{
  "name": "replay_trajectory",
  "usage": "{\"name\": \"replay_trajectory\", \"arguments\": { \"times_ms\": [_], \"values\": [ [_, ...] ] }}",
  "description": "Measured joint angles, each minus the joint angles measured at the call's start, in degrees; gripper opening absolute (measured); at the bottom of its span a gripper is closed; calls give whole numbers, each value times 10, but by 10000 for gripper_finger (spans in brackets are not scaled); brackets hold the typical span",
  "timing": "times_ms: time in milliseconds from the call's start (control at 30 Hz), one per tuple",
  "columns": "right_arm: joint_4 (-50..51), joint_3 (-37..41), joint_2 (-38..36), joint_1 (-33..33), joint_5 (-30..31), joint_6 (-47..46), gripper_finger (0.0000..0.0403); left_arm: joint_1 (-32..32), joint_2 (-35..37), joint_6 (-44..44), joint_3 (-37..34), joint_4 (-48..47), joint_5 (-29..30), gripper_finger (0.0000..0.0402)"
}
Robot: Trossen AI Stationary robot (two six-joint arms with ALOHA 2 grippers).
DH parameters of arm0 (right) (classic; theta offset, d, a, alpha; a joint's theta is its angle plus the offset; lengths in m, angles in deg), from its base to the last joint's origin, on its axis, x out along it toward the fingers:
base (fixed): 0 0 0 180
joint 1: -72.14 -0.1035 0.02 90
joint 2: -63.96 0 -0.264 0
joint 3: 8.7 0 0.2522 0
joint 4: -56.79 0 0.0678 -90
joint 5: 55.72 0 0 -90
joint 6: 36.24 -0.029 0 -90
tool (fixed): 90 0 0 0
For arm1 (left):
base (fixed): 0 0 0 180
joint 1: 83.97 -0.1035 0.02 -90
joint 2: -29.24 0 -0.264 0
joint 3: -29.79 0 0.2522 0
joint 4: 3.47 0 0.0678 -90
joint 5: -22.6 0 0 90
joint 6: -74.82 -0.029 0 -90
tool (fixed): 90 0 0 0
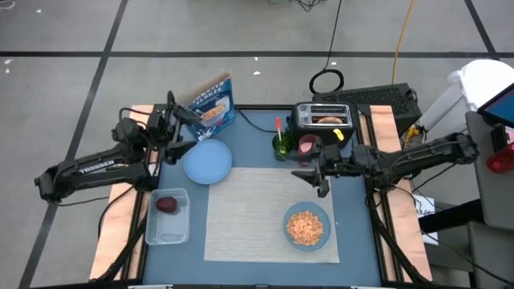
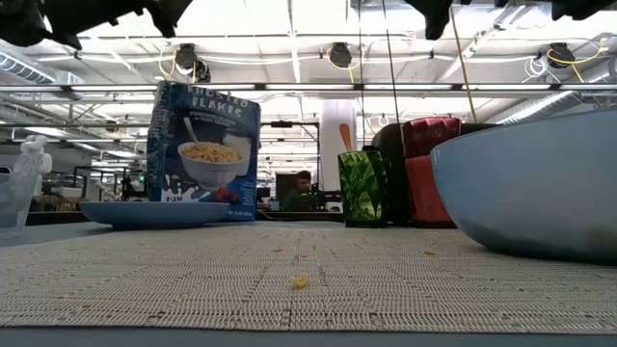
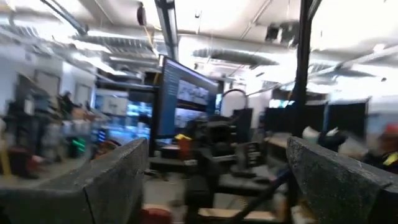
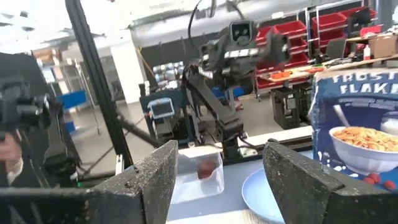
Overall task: Arrange a breakfast setting
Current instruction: Put the blue plate on the gray placemat
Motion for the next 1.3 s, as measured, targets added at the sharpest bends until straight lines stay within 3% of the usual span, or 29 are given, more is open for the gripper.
{"name": "replay_trajectory", "arguments": {
  "times_ms": [267,567,700,933,1300],
  "values": [
    [15,0,-59,43,0,-2,226,37,0,55,0,-1,3,388],
    [66,0,-97,75,0,-2,226,127,-22,53,0,-2,59,388],
    [77,0,-97,78,0,-2,226,191,-47,24,0,-23,110,378],
    [88,0,-96,78,0,-2,226,294,-91,-5,0,-127,226,321],
    [90,0,-96,78,0,-2,226,384,-142,-5,18,-330,366,280]
  ]
}}
